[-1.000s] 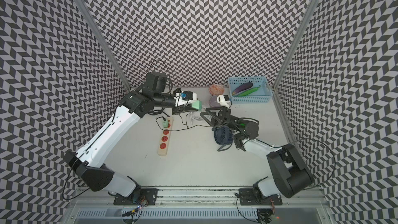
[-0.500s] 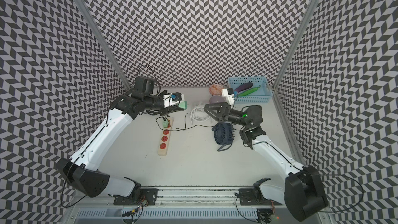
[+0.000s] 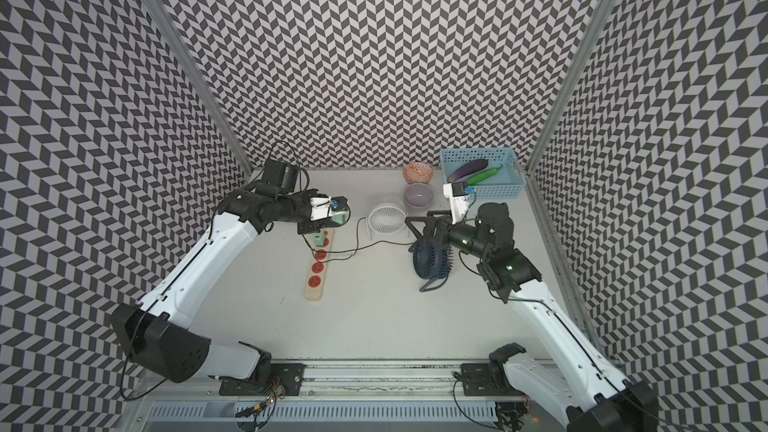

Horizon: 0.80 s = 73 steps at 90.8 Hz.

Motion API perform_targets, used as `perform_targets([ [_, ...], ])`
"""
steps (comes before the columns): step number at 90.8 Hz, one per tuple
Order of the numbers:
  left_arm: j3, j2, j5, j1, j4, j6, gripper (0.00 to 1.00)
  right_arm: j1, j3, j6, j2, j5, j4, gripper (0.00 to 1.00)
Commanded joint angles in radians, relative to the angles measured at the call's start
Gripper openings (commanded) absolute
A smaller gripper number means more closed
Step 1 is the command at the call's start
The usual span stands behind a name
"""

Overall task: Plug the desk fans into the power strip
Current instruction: Insert the plug into the socket.

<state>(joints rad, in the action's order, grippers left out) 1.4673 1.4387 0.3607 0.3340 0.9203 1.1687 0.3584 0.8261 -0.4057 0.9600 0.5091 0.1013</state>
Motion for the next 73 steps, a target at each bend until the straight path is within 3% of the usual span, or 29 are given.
perform_targets([
  [1, -0.023, 0.030, -0.096, -0.017, 0.044, 0.064, 0.00, -0.004, -0.048, 0.185, -0.064, -0.149, 0.042, 1.00],
  [20, -0.049, 0.074, -0.215, -0.019, 0.092, 0.080, 0.00, -0.004, -0.147, 0.300, -0.146, -0.239, 0.014, 1.00],
  [36, -0.133, 0.094, -0.283, -0.018, 0.089, 0.090, 0.00, -0.003, -0.246, 0.313, -0.239, -0.265, -0.072, 1.00],
  [73, -0.289, 0.072, -0.286, -0.047, 0.116, 0.200, 0.00, -0.002, -0.317, 0.327, -0.298, -0.267, -0.114, 1.00],
])
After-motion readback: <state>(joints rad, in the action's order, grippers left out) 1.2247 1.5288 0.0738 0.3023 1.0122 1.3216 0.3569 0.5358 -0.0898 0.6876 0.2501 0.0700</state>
